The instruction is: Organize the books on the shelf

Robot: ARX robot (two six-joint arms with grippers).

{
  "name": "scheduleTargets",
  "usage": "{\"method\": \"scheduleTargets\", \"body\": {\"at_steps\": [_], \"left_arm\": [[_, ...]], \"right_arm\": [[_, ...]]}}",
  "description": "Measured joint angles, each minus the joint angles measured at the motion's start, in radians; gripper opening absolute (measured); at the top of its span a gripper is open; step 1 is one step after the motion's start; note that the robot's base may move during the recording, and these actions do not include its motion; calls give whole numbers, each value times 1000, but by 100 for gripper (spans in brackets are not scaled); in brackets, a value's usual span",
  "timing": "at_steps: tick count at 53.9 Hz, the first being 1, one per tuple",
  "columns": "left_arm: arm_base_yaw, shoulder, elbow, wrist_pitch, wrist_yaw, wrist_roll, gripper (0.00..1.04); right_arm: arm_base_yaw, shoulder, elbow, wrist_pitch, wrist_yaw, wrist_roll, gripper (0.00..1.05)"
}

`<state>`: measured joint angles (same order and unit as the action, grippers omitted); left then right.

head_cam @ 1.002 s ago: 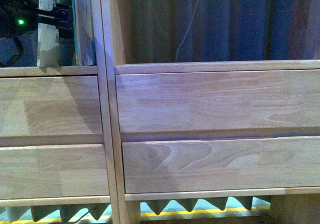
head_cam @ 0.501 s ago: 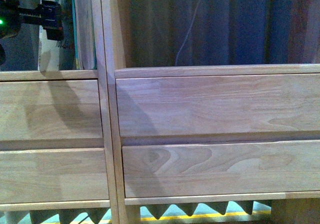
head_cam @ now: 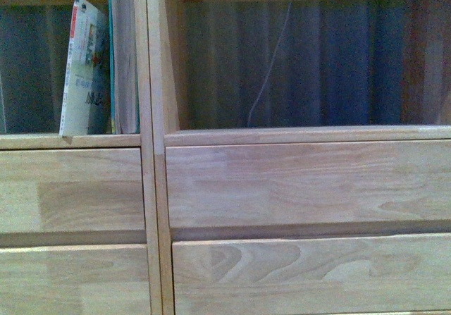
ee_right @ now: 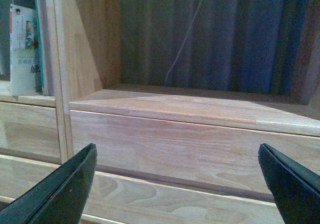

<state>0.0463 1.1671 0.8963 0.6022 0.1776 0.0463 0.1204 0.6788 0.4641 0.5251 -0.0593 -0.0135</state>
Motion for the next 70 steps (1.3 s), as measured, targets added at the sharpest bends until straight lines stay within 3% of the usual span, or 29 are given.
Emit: {"method": "scheduleTargets", "body": {"at_steps": [5,15,20,26,29,33,37,43,51,61,70], "left_arm": [[24,-143,-106,-53,16,-15,98],[146,-495,-324,-262,162,-83,98],[179,-581,-366,-289,191,-114,98],[138,-621,-344,-528,17,-80,82],[117,-649,-393,-569,-23,-69,71],[97,-678,-453,-559,-45,-63,59],[77,-711,-509,-538,-61,-60,46],[-3,-758,-573,-516,-159,-58,28],[-41,-808,-650,-496,-176,-56,3],[-44,-863,-719,-481,-177,-55,3],[-44,-908,-768,-478,-177,-55,3]], "right_arm": [[0,0,0,0,0,0,98],[0,0,0,0,0,0,98],[0,0,0,0,0,0,98],[0,0,0,0,0,0,98],[1,-2,3,-15,20,1,97],[16,-31,42,-235,144,3,86],[8,-71,13,-361,172,5,74],[-11,-114,-69,-358,164,6,57],[-100,-178,-166,-330,66,9,32],[-117,-245,-254,-310,59,8,2],[-118,-301,-314,-307,59,12,3]]}}
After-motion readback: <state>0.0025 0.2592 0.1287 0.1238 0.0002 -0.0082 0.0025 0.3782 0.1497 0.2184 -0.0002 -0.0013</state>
